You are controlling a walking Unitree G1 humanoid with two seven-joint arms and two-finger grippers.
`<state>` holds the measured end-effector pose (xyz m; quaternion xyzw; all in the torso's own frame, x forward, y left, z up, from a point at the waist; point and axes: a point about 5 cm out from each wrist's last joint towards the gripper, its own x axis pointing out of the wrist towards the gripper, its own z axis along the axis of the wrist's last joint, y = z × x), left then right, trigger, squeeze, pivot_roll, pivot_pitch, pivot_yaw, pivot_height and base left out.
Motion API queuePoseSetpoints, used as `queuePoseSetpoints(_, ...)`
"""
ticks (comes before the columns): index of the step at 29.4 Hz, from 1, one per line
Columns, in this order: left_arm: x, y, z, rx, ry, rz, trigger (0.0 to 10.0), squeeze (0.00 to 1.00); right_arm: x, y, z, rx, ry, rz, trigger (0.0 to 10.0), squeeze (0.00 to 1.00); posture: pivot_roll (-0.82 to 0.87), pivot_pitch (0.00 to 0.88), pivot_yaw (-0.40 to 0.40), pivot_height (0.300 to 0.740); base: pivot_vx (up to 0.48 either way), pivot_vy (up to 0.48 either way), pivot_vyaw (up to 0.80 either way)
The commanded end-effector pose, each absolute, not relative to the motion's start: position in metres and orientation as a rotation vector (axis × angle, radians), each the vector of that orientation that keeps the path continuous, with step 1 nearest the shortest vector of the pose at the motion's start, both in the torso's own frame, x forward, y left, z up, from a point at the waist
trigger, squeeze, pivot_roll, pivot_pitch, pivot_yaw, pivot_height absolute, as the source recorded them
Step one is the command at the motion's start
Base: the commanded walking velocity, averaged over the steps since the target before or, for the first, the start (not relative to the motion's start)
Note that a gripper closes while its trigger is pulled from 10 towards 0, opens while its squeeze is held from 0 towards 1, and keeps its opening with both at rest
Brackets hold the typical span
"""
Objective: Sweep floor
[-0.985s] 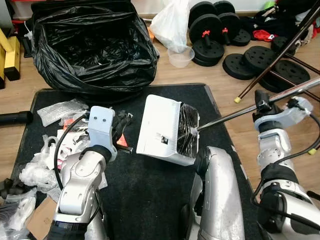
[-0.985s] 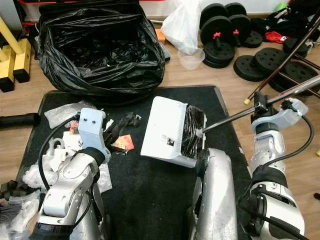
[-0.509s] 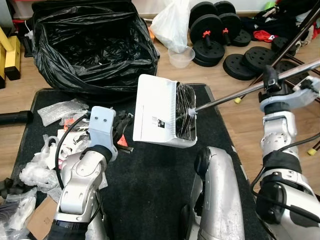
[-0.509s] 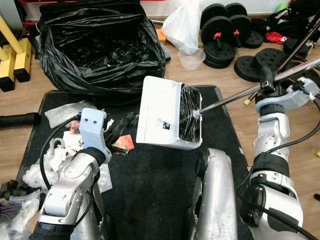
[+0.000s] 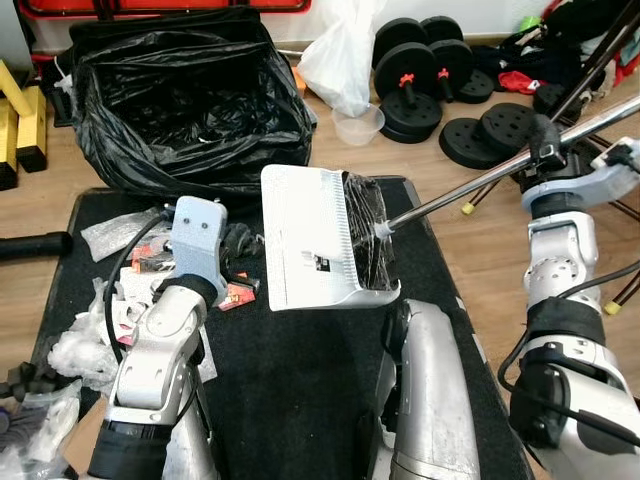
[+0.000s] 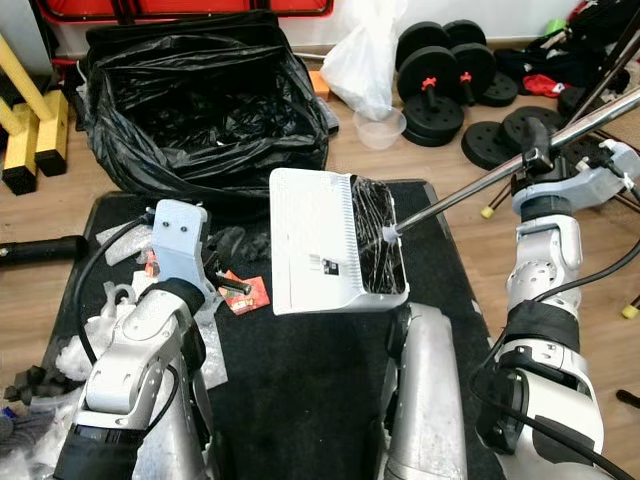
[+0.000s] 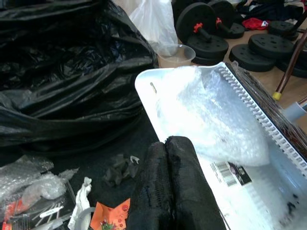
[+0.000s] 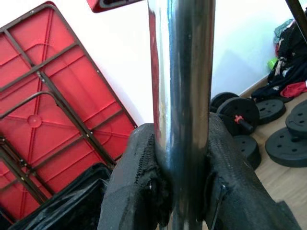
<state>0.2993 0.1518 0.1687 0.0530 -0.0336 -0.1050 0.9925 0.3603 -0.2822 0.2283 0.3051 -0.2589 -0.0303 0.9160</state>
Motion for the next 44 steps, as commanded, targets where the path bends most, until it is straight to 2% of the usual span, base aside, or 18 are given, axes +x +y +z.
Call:
queuePoseSetpoints(1,0.301,0.155,0.165,0.109,-0.057,-0.190,10.0,0.00,0.357,-0.286,0.245,0.656,-0.615,-0.060,10.0,0.00,-0.11,0.149,-0.107,0.405,0.000,0.000,0.00)
queuePoseSetpoints(32,0.312,0.144,0.163,0.095,-0.036,-0.173,10.0,0.00,0.362,-0.277,0.247,0.669,-0.602,-0.022,10.0,0.00,-0.11,0.100,-0.122,0.495,0.000,0.000,0.00)
queuePoseSetpoints(39,0.313,0.139,0.159,0.092,-0.011,-0.191,10.0,0.00,0.363,-0.272,0.245,0.671,-0.590,-0.011,10.0,0.00,-0.11,0.096,-0.122,0.510,-0.422,0.000,0.00)
queuePoseSetpoints(44,0.311,0.133,0.160,0.094,-0.044,-0.216,10.0,0.00,0.365,-0.269,0.245,0.668,-0.582,0.001,10.0,0.00,-0.11,0.086,-0.121,0.525,0.000,0.000,0.00)
